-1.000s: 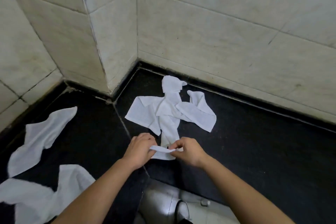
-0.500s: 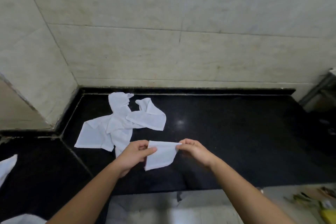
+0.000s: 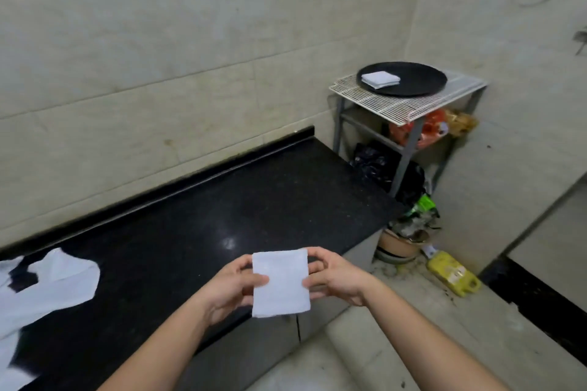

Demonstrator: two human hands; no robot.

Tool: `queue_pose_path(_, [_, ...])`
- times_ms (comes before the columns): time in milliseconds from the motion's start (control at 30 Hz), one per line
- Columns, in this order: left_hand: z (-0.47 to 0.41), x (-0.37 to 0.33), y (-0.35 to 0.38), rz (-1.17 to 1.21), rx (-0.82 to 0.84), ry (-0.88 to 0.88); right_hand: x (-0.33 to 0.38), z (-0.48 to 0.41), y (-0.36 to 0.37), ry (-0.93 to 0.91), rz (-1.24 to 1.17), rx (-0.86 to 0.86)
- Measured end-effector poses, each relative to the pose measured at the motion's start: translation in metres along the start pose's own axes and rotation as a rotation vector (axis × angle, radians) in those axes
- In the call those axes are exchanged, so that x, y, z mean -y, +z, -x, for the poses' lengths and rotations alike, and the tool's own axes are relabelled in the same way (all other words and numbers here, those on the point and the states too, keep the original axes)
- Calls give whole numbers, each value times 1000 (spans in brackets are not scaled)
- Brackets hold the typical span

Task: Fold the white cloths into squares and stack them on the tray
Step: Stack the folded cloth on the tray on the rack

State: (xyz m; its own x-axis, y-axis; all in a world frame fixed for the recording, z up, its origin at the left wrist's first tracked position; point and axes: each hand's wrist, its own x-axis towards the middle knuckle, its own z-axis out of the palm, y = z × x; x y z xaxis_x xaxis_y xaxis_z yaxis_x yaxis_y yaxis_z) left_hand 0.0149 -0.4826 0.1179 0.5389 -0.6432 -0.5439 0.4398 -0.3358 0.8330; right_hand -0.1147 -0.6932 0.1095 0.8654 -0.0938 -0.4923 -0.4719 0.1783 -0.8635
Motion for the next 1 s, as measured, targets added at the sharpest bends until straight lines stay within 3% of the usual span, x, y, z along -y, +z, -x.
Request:
queue_pose_path(233, [-66,-40,125,-71,112,48,-6,57,-128,-82,-149,-161])
queue_pose_path(533, [-162,-92,221,-116,214,195,11,59,-247,-144,-205,-344])
queue_pose_path(1000, [-339,-289,321,-54,234,424,196,4,-434,-293,-72,-541])
